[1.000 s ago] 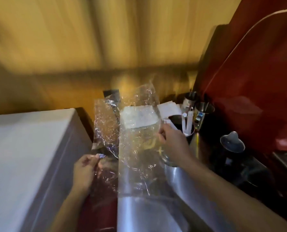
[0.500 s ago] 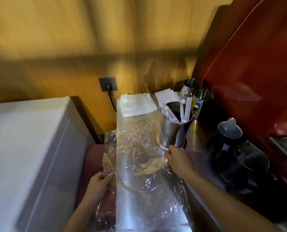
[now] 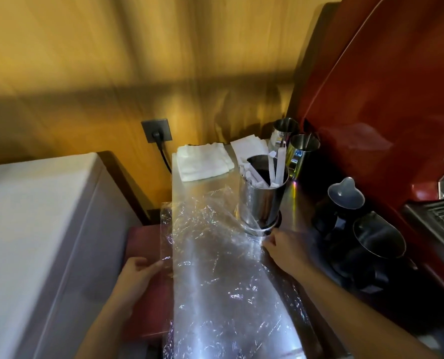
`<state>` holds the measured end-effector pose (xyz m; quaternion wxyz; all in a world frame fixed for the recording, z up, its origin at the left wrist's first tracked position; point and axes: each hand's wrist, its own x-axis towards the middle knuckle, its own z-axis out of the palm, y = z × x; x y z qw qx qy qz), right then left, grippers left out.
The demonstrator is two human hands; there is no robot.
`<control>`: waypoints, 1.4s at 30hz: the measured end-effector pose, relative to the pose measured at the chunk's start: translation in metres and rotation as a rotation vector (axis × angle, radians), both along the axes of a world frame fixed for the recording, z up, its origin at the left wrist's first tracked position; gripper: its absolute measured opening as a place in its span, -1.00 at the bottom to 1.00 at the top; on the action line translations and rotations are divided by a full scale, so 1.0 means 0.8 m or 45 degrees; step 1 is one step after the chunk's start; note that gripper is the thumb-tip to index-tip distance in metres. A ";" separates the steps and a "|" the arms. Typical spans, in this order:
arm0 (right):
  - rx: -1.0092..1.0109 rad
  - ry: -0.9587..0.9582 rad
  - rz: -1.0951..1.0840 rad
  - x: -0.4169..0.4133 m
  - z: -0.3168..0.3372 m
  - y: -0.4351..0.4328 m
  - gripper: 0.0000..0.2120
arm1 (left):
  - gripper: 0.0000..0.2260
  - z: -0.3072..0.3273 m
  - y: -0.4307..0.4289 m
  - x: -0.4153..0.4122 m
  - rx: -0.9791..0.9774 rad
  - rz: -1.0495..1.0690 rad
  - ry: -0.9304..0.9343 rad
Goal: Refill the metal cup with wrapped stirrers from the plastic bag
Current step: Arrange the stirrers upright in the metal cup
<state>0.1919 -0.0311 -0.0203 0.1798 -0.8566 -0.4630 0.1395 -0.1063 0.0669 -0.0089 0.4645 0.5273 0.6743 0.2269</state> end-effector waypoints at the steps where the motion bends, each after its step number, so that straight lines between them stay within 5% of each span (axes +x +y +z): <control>1: -0.013 0.037 -0.003 0.001 0.002 0.001 -0.81 | -0.69 0.007 0.002 0.008 0.108 0.021 0.033; 5: -0.008 0.075 -0.021 0.007 0.019 0.004 -0.87 | -0.86 0.042 0.004 0.052 0.396 -0.122 0.089; 10: 0.283 0.040 -0.204 0.021 0.067 0.007 -0.88 | -0.79 0.091 0.008 0.127 0.612 -0.383 -0.021; 16: 0.808 0.614 -0.265 0.043 0.133 0.028 -0.90 | -0.06 0.122 0.023 0.203 0.625 -0.732 0.160; 19: 0.680 0.745 -0.032 0.057 0.158 0.045 -0.50 | 0.08 0.122 0.033 0.229 0.616 -0.875 0.357; 22: 0.554 0.770 0.153 0.067 0.170 0.054 -0.36 | 0.04 0.117 0.042 0.244 0.601 -0.986 0.389; 31: 0.345 0.587 0.462 0.086 0.168 0.056 -0.47 | -0.42 0.121 0.058 0.256 0.666 -1.175 0.210; 35: 0.344 0.355 0.425 0.094 0.170 0.066 -0.41 | -0.64 0.136 0.063 0.263 0.863 -1.150 0.336; 42: 0.175 0.398 0.404 0.101 0.179 0.098 0.00 | -0.51 0.159 0.077 0.276 0.924 -1.236 0.294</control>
